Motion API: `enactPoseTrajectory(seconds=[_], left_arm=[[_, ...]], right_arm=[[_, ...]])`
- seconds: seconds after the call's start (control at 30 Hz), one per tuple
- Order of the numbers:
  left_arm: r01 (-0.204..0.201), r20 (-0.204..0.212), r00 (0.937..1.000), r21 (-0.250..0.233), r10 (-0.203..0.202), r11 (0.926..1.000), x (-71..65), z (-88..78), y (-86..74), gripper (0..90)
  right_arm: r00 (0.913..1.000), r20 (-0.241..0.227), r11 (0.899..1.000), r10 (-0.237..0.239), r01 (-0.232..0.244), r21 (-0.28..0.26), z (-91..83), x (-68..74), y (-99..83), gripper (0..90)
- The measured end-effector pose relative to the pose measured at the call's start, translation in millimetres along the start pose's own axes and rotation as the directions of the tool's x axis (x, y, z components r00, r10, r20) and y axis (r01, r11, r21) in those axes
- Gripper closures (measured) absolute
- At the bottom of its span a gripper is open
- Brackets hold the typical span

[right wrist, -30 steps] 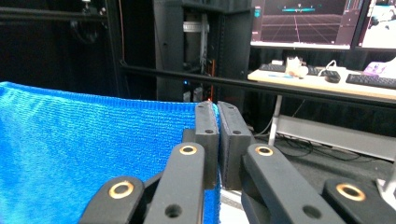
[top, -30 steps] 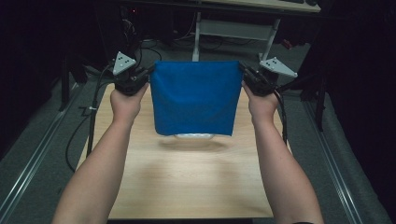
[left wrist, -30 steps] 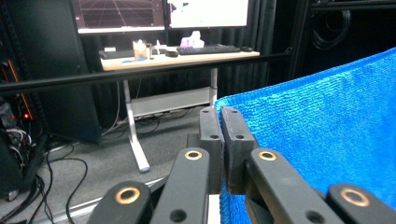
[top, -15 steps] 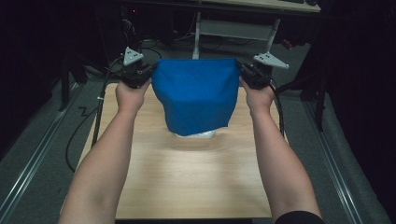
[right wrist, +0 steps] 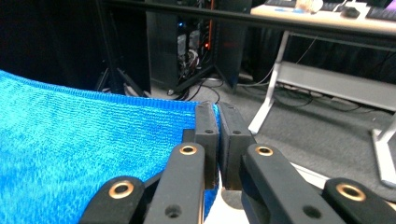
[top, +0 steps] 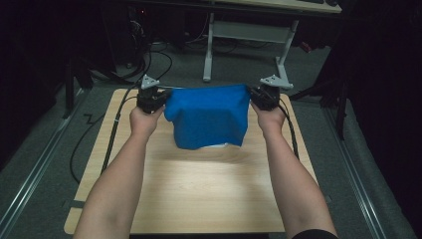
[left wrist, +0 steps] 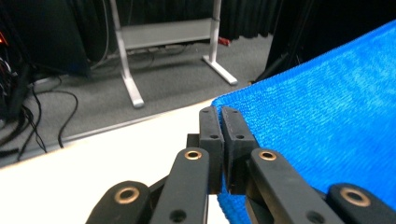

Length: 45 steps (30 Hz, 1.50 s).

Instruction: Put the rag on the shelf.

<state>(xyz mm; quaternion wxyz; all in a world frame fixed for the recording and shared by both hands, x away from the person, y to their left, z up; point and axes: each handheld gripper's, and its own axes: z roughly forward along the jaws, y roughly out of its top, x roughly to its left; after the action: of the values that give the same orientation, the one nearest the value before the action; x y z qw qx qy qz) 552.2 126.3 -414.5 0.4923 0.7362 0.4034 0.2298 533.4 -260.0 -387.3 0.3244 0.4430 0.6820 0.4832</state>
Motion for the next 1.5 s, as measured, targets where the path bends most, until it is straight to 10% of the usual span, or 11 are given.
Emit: enactPoseTrajectory(seconds=[0.43, 1.5], left_arm=[[0.07, 0.057, 0.9956, 0.076, -0.074, 0.9946, -5.4, 2.7, -54.7, 88.3], [0.114, 0.121, 0.984, 0.139, -0.131, 0.9837, -18.6, 20.8, -96.3, 87.6]], right_arm=[[0.9985, -0.047, 0.995, 0.028, -0.023, 0.093, -4.5, 8.8, -53.7, 88.3], [0.9965, -0.075, 0.978, 0.037, -0.02, 0.209, 6.8, 31.6, -111.2, 87.9]])
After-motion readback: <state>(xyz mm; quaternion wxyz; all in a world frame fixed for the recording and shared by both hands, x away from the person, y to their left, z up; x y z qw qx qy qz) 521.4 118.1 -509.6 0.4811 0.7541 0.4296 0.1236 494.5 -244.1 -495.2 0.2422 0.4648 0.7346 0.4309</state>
